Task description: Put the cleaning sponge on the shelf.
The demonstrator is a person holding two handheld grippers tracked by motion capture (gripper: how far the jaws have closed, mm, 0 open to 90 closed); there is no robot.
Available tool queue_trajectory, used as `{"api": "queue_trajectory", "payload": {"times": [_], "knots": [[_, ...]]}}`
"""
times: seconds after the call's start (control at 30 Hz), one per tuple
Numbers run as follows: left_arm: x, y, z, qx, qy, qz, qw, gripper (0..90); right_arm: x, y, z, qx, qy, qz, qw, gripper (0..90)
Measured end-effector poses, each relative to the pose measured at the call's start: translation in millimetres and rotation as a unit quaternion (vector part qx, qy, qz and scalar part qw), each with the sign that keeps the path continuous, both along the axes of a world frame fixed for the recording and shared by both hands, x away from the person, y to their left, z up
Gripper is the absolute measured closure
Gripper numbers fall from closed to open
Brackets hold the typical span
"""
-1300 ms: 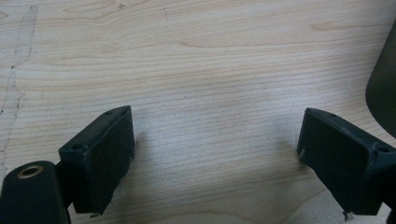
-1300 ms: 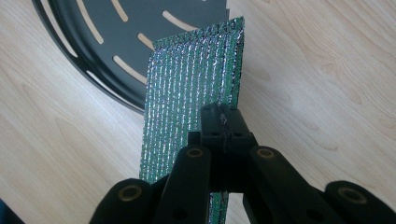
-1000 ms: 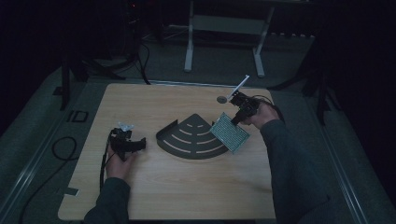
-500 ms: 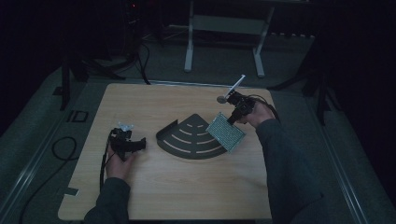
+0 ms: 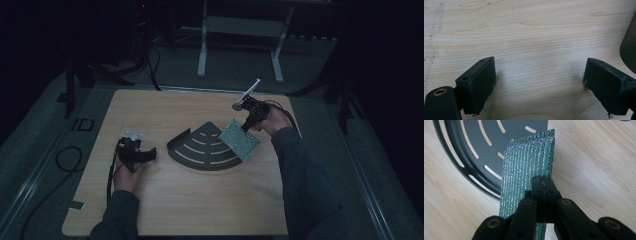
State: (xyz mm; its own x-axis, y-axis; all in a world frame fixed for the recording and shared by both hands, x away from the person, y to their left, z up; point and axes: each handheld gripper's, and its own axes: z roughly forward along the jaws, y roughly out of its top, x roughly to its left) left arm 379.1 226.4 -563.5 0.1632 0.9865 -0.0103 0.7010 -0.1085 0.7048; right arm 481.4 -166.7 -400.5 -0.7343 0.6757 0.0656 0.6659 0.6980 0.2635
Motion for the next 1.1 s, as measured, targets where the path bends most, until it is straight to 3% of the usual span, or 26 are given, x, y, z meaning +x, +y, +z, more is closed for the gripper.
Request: {"api": "queue_trajectory", "payload": {"times": [0.57,0.83,1.1], "knots": [[0.2,-0.9,0.0,0.000,0.000,-0.001,1.0000,11.6,10.0,16.0,-4.4,0.007,0.003,0.002,1.0000,89.7],[0.2,-0.9,0.1,0.000,0.001,-0.001,1.0000,11.6,16.7,26.5,-17.5,0.012,0.012,0.001,0.9999,89.7],[0.2,-0.8,0.1,0.000,0.001,-0.001,1.0000,11.6,17.5,35.5,-26.9,0.008,0.007,0.004,0.9999,89.7]]}}
